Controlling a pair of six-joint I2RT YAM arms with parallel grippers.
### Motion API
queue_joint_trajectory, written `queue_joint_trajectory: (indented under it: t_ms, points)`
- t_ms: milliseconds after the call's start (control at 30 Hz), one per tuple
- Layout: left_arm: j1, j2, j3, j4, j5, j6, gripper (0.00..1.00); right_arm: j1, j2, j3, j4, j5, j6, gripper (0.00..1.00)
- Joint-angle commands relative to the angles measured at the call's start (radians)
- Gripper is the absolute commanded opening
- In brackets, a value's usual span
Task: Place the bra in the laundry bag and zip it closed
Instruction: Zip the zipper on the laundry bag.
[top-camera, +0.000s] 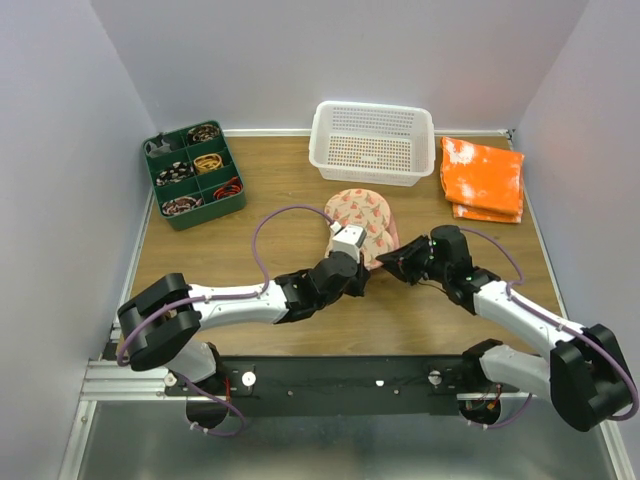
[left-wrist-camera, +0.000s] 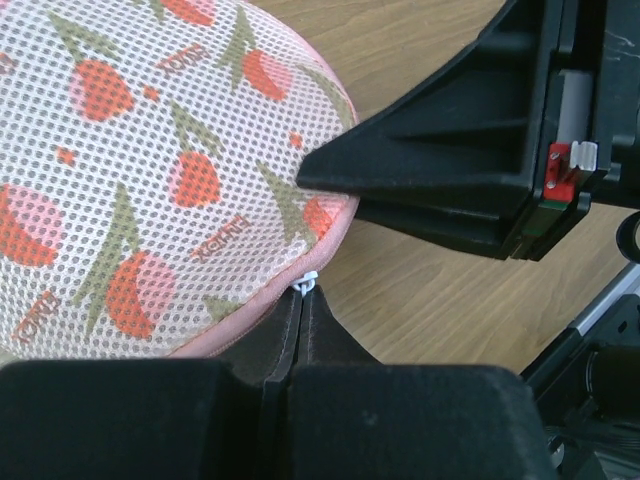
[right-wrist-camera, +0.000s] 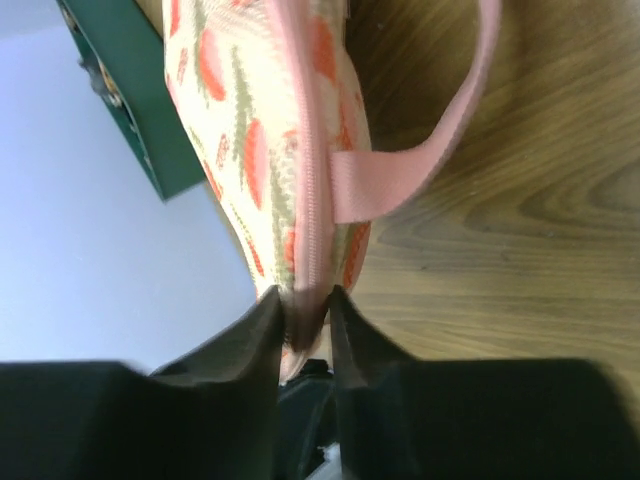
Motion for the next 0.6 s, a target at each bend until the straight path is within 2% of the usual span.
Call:
queue_joint_trajectory:
  t_ms: [0, 33, 167, 567]
  points:
    - [-0.008, -0.005, 0.012, 0.01, 0.005, 0.021, 0.0, -0.004, -0.03, -0.01, 0.025, 0.047, -0.022, 0.2]
    - [-0.008, -0.008, 0.003, 0.011, 0.005, 0.022, 0.0, -0.003, -0.038, -0.007, 0.001, 0.064, -0.028, 0.12]
    - [-0.008, -0.044, -0.031, 0.0, -0.009, 0.022, 0.0, -0.003, -0.073, 0.018, -0.068, 0.138, -0.051, 0.01]
    - [-0.006, -0.206, -0.206, -0.101, -0.151, -0.014, 0.0, -0.035, -0.056, 0.088, -0.136, 0.184, -0.118, 0.01]
